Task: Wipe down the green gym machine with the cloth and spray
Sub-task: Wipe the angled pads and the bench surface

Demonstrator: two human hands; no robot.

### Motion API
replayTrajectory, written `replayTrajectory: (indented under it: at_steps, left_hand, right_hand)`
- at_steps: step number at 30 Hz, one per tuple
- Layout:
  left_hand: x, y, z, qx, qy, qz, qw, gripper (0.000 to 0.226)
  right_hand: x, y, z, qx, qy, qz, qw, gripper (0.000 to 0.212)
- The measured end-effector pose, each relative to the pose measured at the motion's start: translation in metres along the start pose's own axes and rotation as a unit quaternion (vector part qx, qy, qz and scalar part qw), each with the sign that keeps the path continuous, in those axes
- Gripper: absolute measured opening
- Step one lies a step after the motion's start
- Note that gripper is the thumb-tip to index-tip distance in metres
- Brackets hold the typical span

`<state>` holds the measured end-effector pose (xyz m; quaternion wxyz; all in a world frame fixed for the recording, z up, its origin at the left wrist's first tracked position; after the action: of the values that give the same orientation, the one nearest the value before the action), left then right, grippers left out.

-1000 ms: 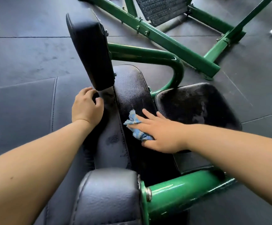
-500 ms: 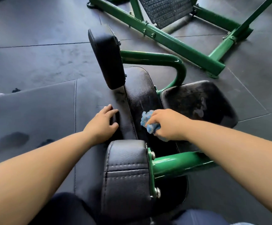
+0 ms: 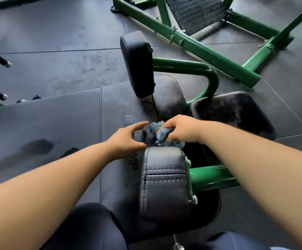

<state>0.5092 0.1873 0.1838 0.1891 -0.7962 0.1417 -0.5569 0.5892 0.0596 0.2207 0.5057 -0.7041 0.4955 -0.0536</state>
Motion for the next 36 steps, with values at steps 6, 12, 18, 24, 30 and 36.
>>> replayTrajectory:
  at_steps: [6,12,18,24,30,36]
  left_hand:
    - [0.034,0.011,0.01,-0.062,-0.045,-0.333,0.94,0.069]
    - [0.042,-0.027,0.019,-0.075,-0.064,-0.406,0.908,0.026]
    - [0.065,-0.048,0.011,-0.147,-0.067,-0.495,0.854,0.045]
    - [0.076,-0.098,-0.022,-0.098,0.019,-0.468,0.878,0.04]
    - [0.008,-0.087,-0.077,-0.012,-0.069,-0.437,0.897,0.017]
    - [-0.035,-0.033,-0.133,0.054,-0.088,-0.409,0.907,0.038]
  right_hand:
    - [-0.02,-0.021,-0.005,0.057,-0.013,0.405,0.913,0.054]
    - [-0.042,-0.051,-0.004,0.122,0.021,0.444,0.887,0.043]
    - [-0.057,-0.072,-0.027,0.172,0.076,0.438,0.879,0.03]
    - [-0.124,-0.088,-0.043,0.13,0.066,0.376,0.915,0.027]
    - [-0.177,-0.055,-0.079,0.158,-0.017,-0.011,0.987,0.034]
    - [-0.18,-0.017,-0.086,0.164,-0.039,-0.19,0.967,0.018]
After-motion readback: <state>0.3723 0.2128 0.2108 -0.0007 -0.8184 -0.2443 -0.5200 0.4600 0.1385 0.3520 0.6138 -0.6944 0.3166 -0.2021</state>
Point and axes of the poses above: each hand's wrist, its own z-axis towards the middle knuckle, its own y-axis out of the palm, x = y × z, the point moved 9 cm from there along z, towards the middle knuckle, and after that the axes turned 8 degrees about -z, right-handed, at the moved point
